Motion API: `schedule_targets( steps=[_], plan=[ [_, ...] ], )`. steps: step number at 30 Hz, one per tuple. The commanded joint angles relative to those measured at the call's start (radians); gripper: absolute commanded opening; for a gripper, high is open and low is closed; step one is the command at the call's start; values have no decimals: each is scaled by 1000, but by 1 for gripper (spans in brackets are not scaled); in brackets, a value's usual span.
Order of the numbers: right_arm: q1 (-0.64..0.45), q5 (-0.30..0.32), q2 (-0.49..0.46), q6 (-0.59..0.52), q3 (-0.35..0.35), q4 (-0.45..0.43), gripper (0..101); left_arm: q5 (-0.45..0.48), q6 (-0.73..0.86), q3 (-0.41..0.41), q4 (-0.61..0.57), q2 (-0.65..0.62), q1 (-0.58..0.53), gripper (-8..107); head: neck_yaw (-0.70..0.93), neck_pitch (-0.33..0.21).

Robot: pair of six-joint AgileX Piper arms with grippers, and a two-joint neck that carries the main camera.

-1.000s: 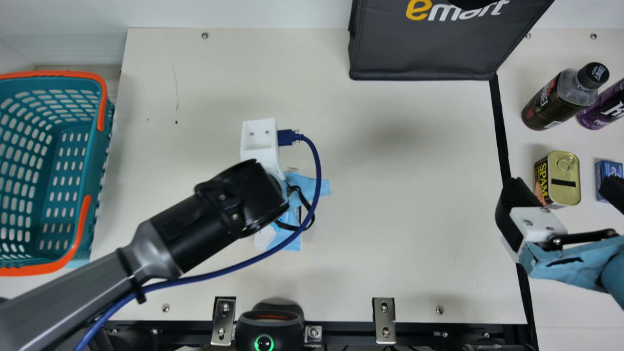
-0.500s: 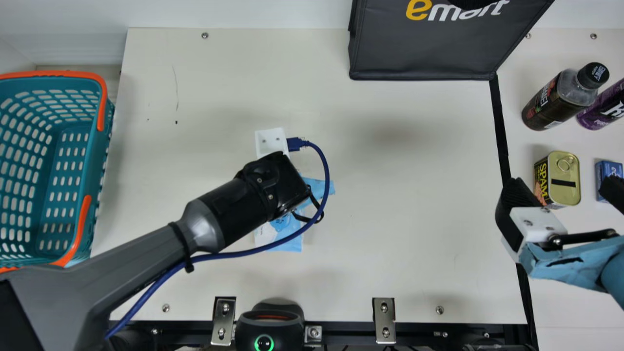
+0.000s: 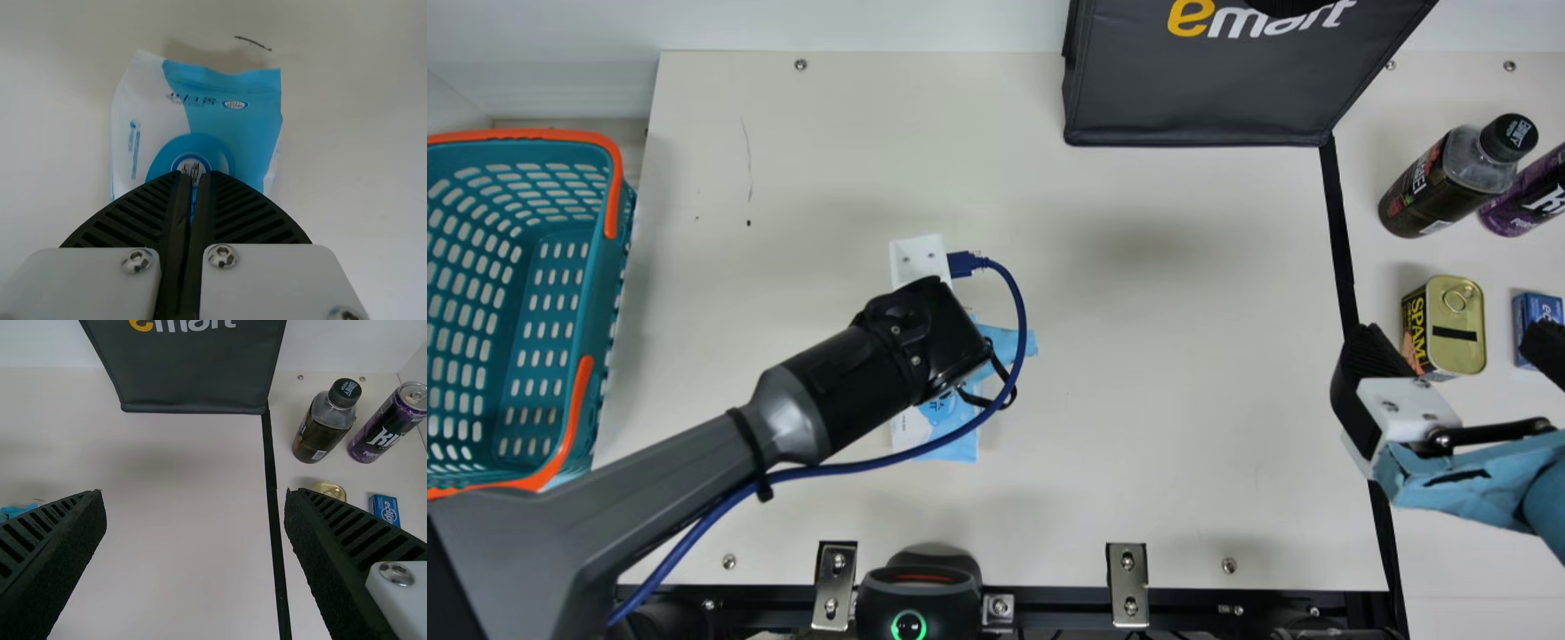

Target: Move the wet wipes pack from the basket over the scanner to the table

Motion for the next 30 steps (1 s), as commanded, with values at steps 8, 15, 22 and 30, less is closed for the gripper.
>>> schedule_targets(
  steps=[8, 15, 22, 30],
  plan=[
    [0, 0, 0, 0, 0, 0, 95, 25, -15, -1, 11, -68, -20, 22, 0, -30],
    [0, 0, 0, 0, 0, 0, 95, 44, -21, 1, 4, -81, -27, 45, 0, -30],
    [0, -1, 0, 0, 0, 0, 95, 54, -24, 0, -5, -80, -30, 69, 0, -30],
    [0, -1, 0, 0, 0, 0, 95, 60, -17, 1, -19, -69, -26, 90, 0, -30]
  ],
)
